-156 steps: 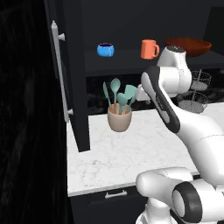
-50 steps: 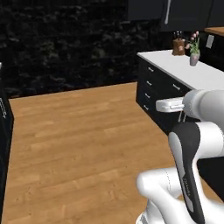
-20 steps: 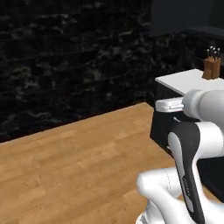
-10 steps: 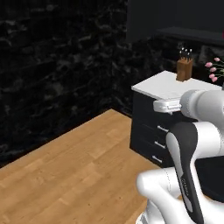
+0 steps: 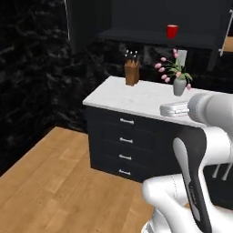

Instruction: Gather all objects into one cabinet and sort the glasses and bowls to opposite sides.

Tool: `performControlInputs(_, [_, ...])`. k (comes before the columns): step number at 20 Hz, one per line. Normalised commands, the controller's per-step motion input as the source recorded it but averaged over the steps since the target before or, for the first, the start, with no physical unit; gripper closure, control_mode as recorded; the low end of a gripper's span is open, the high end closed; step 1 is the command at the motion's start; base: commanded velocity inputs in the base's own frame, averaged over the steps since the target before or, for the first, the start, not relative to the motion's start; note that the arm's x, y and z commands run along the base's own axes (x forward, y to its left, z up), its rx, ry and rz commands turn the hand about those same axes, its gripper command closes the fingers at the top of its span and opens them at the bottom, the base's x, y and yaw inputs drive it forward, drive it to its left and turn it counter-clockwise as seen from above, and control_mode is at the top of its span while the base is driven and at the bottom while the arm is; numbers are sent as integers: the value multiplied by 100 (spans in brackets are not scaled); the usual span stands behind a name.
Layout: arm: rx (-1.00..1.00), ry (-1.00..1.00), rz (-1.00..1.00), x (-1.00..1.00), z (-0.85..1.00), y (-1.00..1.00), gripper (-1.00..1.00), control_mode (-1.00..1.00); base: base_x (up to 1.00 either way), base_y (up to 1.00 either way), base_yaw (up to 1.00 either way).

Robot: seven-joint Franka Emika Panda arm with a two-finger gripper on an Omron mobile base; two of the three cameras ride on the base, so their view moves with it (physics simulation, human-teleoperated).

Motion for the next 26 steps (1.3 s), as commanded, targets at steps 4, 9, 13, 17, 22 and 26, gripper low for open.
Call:
performControlInputs(4, [0, 0, 0, 0, 0, 0, -100, 100, 100, 44, -45])
performControlInputs(9, [0, 0, 0, 0, 0, 0, -100, 100, 100, 70, -40])
performControlInputs(13, [0, 0, 0, 0, 0, 0, -100, 100, 81, 24, -54])
performControlInputs(17, [0, 0, 0, 0, 0, 0, -100, 100, 86, 22, -53])
performControlInputs(22, [0, 0, 0, 0, 0, 0, -100, 100, 100, 29, -33])
performControlInputs(26, [0, 0, 0, 0, 0, 0, -100, 100, 91, 17, -28])
